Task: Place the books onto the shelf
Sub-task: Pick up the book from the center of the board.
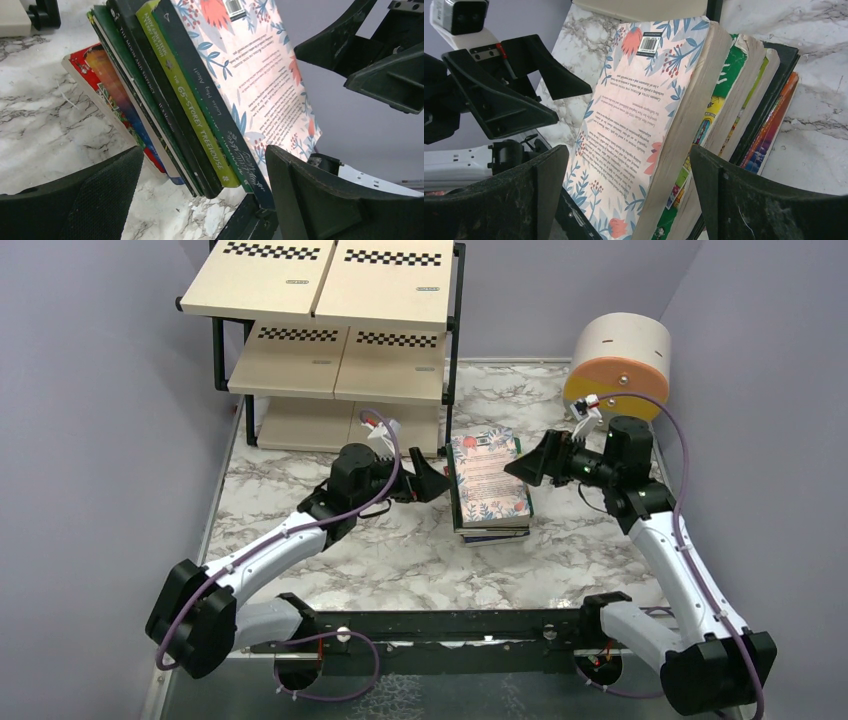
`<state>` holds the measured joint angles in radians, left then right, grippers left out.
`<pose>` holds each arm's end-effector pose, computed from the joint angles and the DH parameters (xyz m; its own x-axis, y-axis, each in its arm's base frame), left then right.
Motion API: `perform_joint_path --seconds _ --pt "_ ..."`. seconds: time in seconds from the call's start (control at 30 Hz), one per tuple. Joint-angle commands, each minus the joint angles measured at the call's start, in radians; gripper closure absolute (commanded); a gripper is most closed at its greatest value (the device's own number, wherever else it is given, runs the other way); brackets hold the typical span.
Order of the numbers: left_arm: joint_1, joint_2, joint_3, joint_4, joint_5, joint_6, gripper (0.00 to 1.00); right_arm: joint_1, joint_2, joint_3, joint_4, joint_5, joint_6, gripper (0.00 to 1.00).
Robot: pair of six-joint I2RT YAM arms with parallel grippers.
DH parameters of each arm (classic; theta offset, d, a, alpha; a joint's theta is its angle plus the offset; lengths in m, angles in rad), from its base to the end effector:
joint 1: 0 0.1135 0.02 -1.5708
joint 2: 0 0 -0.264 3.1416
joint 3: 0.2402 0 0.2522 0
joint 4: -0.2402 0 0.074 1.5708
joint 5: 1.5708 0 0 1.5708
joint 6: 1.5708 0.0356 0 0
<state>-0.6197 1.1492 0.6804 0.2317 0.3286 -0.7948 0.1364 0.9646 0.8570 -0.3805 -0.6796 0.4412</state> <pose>0.2068 -0.1617 0.2719 -0.7085 -0.3243 -0.6267 0.4274 0.5094 -0.7468 0.2044 0.0506 0.3161 -0.7001 0.2392 -0.6728 -0.3945 0.6558 0.6437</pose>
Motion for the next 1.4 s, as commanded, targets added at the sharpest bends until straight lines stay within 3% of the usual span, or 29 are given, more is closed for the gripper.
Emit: perform_joint_path --seconds 0.0,0.3,0.7,1.37 --pt "-0.02 0.038 0.042 0.06 0.007 -0.007 0.13 0.005 0.033 0.008 0.061 -0.051 0.013 0.11" --pt "-0.058 0.038 0.008 0.112 0.029 -0.093 0.13 0.047 0.066 0.012 0.075 -0.043 0.025 0.12" --pt "-0.2 -0.017 -0.075 0.135 0.005 -0.198 0.13 0.057 0.004 0.008 -0.038 0.003 0.003 0.12" --pt "-0.251 0.013 -0.069 0.16 -0.079 -0.183 0.13 0.058 -0.146 -0.104 -0.147 -0.018 0.027 0.12"
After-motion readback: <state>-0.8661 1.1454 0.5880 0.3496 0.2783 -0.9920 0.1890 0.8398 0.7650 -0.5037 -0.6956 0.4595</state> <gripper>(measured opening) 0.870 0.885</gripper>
